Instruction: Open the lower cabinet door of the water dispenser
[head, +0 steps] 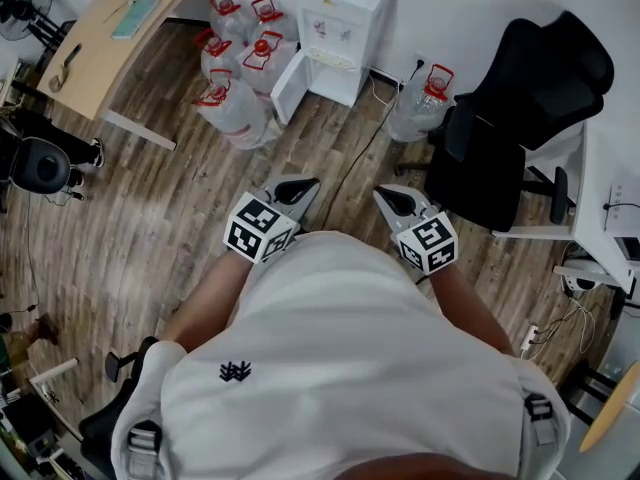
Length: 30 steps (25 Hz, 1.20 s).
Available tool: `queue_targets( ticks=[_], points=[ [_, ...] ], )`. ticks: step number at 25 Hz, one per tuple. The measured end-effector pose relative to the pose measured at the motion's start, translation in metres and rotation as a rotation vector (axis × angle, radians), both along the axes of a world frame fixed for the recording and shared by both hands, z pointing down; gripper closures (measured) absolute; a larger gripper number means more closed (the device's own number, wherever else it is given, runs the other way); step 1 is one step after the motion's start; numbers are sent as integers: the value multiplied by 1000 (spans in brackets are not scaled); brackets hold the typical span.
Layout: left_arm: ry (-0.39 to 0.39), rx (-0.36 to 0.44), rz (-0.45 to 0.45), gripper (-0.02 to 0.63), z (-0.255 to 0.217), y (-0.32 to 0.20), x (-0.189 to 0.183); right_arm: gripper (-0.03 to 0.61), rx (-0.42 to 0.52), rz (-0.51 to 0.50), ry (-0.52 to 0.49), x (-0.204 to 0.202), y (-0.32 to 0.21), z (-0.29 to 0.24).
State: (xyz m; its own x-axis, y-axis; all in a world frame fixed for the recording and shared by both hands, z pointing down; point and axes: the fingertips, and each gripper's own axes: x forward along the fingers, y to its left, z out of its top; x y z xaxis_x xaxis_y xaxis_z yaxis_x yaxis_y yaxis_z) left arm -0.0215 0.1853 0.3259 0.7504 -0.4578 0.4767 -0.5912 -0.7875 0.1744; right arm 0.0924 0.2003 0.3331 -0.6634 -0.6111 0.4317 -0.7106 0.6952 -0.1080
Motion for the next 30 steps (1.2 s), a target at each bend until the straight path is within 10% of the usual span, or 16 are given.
queue_targets(
  ticks=[30],
  points=[
    [-50,-27,-20,560,18,-1,-11,578,-48,21,-13,3,0,21]
  ],
)
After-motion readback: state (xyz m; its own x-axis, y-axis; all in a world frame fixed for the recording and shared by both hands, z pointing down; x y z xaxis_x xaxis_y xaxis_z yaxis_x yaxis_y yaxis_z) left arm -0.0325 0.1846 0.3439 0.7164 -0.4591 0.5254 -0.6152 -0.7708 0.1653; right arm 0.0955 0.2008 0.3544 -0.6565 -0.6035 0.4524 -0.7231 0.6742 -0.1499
